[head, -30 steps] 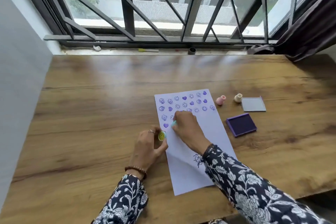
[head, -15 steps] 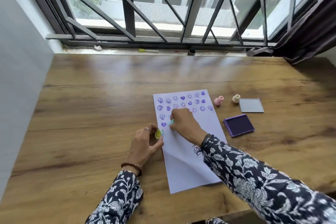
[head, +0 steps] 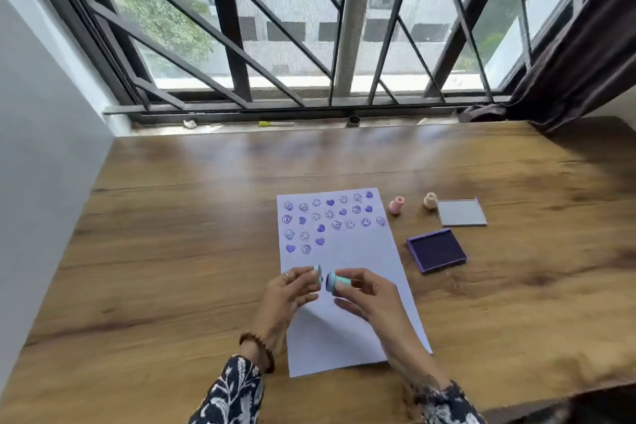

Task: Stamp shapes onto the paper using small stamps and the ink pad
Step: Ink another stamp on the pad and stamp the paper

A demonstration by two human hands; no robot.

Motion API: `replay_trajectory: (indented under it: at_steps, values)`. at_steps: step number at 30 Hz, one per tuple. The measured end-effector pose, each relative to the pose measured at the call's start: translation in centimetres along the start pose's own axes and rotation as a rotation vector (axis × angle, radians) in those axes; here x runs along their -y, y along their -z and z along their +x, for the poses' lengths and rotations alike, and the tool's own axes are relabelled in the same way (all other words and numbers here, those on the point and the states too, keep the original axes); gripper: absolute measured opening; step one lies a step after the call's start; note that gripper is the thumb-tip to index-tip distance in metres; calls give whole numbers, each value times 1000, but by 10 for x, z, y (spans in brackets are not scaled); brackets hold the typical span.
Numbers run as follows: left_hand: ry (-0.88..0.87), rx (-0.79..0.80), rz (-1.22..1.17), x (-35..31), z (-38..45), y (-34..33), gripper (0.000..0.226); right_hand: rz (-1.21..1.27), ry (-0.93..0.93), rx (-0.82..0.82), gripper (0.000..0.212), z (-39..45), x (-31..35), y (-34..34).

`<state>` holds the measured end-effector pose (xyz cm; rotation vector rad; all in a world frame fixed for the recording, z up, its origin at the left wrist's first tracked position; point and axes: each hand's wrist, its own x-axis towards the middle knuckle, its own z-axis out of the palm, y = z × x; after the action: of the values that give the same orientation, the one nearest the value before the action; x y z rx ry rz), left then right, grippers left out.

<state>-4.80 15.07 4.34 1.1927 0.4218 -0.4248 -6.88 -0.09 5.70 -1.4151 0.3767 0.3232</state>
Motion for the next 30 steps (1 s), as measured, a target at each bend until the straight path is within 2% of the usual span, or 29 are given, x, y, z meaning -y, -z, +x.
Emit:
replay_trajectory:
  at_steps: [4,9,14,19,22,25,27,30]
  values:
    - [48,90,-2,0,1,-20,13,-65,106,-27,24,-7,10,16]
    - [49,129,39,2,6,-41,18,-237,186,-74,19,-6,24,39]
    - [30,167,50,1,12,-63,11,-330,244,-138,24,-5,37,57]
    - [-10,202,103,0,25,-78,13,-275,195,-126,20,3,44,74]
    - [-31,215,136,0,36,-89,26,-223,107,-91,15,17,49,89]
    - [-87,239,238,1,54,-109,22,-255,32,-81,11,38,53,109]
    - [-183,226,377,2,68,-126,26,-389,42,-133,12,57,56,122]
    - [-335,72,624,3,87,-141,35,-828,216,-257,12,87,65,133]
